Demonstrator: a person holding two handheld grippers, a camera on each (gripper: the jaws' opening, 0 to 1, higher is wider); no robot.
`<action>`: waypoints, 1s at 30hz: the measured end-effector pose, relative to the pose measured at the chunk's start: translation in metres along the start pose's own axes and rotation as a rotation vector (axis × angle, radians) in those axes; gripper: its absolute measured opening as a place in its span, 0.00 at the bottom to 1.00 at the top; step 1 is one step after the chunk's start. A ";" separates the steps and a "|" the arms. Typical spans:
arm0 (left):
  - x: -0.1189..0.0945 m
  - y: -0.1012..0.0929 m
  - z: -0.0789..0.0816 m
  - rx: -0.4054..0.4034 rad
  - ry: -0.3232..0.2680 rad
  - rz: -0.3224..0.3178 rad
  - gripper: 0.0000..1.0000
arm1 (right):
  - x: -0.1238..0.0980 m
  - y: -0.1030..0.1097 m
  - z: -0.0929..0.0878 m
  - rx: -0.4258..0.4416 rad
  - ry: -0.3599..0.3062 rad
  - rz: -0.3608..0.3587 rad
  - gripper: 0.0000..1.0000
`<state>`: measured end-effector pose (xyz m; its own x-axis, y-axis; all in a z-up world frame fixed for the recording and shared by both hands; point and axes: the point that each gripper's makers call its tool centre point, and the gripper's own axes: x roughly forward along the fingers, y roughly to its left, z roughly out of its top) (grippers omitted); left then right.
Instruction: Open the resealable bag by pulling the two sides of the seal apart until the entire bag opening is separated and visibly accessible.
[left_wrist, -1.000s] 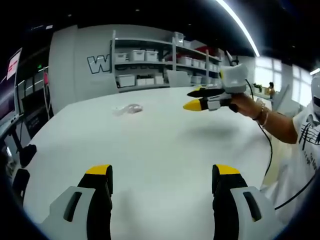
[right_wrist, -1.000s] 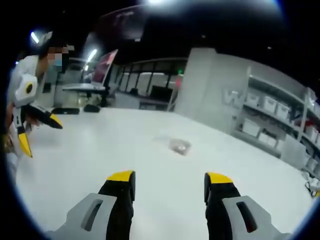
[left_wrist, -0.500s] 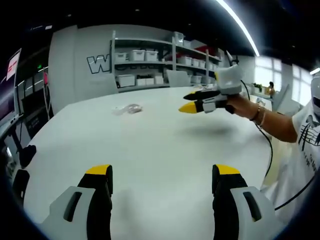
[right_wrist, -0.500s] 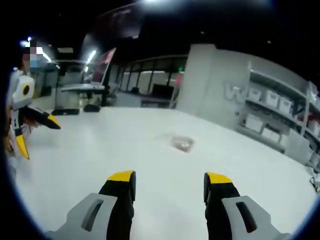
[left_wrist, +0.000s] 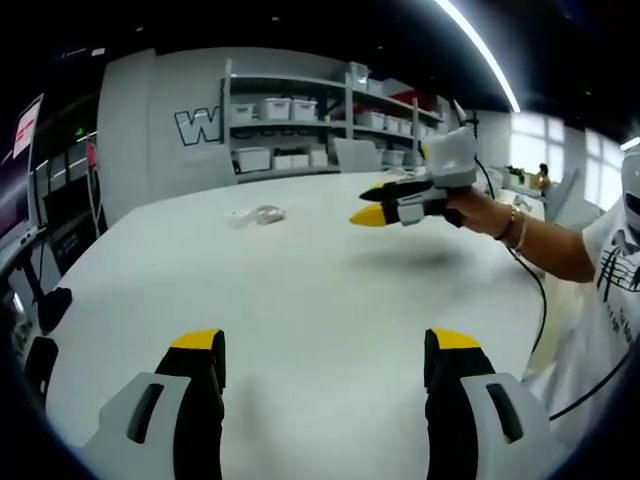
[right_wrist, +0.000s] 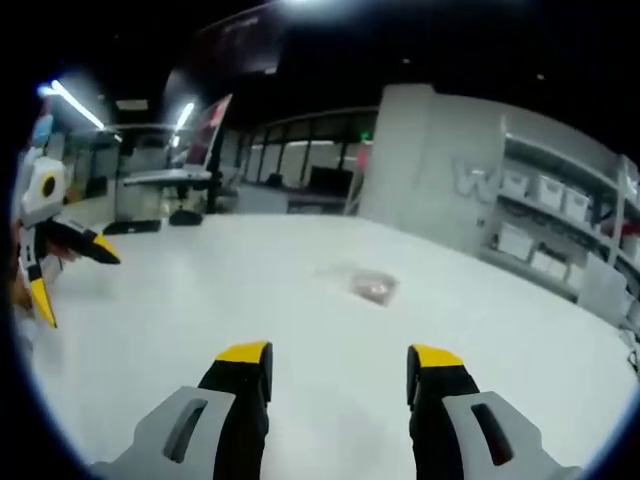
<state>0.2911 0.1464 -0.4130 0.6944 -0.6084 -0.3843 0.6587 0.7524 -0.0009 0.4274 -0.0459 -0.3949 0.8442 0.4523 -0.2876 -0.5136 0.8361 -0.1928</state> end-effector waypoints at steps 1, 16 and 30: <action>0.000 0.000 0.000 0.000 0.000 0.001 0.81 | 0.002 0.001 0.001 -0.004 0.000 0.004 0.53; 0.002 -0.002 0.000 0.009 0.010 -0.002 0.81 | 0.016 0.000 0.002 -0.022 0.012 0.018 0.51; -0.001 0.001 0.002 0.009 0.008 0.008 0.81 | 0.034 0.003 0.005 -0.040 0.028 0.036 0.49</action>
<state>0.2919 0.1476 -0.4105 0.6972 -0.6002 -0.3919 0.6558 0.7548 0.0106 0.4554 -0.0269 -0.4002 0.8205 0.4730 -0.3209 -0.5501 0.8060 -0.2185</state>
